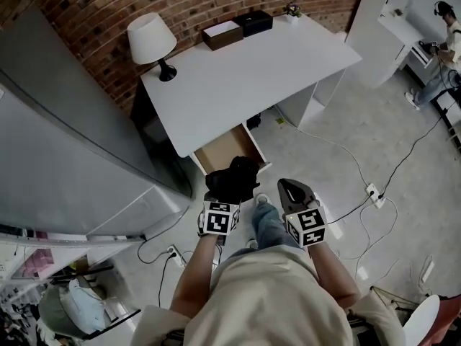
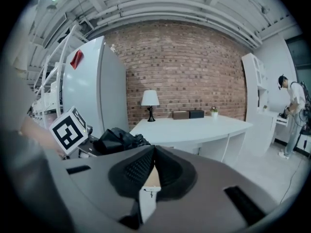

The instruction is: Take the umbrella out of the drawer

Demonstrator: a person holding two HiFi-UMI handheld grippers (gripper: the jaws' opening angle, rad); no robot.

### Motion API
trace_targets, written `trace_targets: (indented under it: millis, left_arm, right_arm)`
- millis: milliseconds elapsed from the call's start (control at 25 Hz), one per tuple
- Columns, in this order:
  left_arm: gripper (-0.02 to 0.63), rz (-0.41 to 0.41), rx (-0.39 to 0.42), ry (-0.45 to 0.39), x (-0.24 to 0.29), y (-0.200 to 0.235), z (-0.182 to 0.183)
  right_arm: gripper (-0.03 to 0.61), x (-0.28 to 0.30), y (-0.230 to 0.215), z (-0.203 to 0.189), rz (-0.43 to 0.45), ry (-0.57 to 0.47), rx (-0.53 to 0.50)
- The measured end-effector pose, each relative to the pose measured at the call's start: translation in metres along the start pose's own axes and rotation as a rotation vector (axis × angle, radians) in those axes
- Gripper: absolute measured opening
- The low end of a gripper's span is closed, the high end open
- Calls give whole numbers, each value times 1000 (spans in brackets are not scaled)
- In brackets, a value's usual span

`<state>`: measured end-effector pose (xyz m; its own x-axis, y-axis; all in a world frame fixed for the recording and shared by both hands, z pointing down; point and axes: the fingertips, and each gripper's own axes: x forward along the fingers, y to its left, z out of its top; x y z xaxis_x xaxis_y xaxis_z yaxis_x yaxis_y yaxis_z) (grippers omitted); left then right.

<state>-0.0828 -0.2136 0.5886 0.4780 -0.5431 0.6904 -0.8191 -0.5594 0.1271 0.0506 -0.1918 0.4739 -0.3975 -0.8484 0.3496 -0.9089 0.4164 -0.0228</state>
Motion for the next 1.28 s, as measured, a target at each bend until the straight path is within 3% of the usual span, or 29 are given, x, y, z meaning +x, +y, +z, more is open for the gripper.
trace_targets:
  millis: [360, 560, 1280]
  left_arm:
    - [252, 31, 14, -113, -61, -14, 7]
    - [252, 58, 15, -163, -88, -18, 7]
    - [252, 59, -2, -234, -126, -33, 12]
  right_arm:
    - [1, -35, 21, 12, -12, -33, -65]
    - [1, -48, 22, 19, -23, -74, -49]
    - [-2, -64, 24, 19, -46, -107, -62]
